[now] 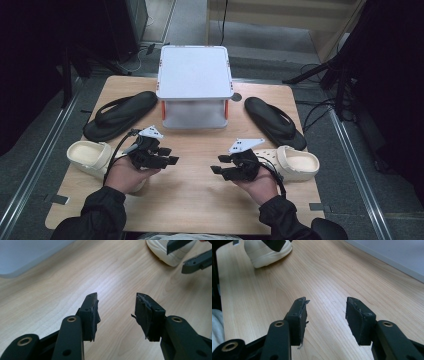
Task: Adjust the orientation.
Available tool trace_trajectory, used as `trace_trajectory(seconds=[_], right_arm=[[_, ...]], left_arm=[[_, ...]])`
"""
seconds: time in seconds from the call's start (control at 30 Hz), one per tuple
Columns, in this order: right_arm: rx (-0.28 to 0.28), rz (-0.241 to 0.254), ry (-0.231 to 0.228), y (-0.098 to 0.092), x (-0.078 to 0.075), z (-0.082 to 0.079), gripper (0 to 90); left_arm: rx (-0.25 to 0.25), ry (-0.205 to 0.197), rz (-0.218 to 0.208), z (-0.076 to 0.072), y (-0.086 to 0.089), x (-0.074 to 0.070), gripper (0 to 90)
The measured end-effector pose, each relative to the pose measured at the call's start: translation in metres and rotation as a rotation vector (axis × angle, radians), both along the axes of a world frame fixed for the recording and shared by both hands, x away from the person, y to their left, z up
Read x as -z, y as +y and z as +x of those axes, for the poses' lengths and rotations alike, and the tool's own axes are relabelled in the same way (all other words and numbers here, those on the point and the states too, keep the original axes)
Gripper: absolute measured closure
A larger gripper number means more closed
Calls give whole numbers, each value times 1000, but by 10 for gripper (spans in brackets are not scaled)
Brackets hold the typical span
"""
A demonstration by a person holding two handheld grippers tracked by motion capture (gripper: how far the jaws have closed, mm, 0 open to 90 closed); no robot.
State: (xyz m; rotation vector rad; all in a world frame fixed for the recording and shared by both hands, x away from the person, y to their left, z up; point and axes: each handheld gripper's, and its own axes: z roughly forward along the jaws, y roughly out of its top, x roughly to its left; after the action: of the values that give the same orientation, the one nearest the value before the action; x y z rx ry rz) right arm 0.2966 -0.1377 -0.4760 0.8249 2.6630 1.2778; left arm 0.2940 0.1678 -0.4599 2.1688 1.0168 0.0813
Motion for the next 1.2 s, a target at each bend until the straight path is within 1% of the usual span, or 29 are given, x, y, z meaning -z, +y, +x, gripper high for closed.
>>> trace_trajectory(seconds=[0.07, 0.13, 0.17, 0.27, 0.3, 0.33, 0.4, 0.43, 0.5, 0.6, 0.7, 0.8, 0.9, 0.97, 1.0, 1.2], right_arm=[[1, -8, -7, -1, -1, 0, 521], [-1, -10, -17, -3, -2, -1, 518], [-4, -5, -17, -4, -3, -1, 518], [-19, -1, -20, -5, -4, -2, 514], [-22, -6, -19, -5, -4, -2, 509], [-26, -14, -22, -4, -4, -3, 508], [-29, -21, -24, -5, -4, -3, 503], [-31, -23, -29, -5, -4, -3, 503], [-31, -22, -28, -6, -5, -3, 503], [-32, -23, -26, -7, -5, -1, 503], [-36, -25, -26, -7, -6, 2, 502], [-39, -17, -23, -7, -6, 5, 500], [-38, -9, -14, -5, -6, 6, 500], [-45, -5, -9, -4, -5, 7, 500], [-44, -8, -4, -2, -5, 7, 500], [-63, -25, -11, 3, -4, 7, 501]], left_arm=[[14, 4, 3, -1, -2, 0, 516], [23, 4, 25, -1, -3, 1, 505], [29, 8, 34, -1, -3, 1, 513], [28, 10, 37, -2, 0, 0, 526], [23, 13, 28, -2, 1, -1, 525], [21, 13, 30, -2, 3, -2, 524], [16, 10, 23, -3, 6, -4, 513], [20, 18, 21, -3, 8, -5, 498], [17, 12, 26, -4, 13, -7, 481], [-6, 17, 15, -6, 20, -11, 478], [-20, 11, 21, -9, 26, -16, 474], [-43, 12, 10, -11, 31, -20, 467], [-54, 11, 17, -13, 36, -23, 471], [-51, 15, 11, -15, 41, -26, 479], [-53, 13, 14, -15, 45, -27, 482], [-95, 9, 6, -20, 62, -36, 489]])
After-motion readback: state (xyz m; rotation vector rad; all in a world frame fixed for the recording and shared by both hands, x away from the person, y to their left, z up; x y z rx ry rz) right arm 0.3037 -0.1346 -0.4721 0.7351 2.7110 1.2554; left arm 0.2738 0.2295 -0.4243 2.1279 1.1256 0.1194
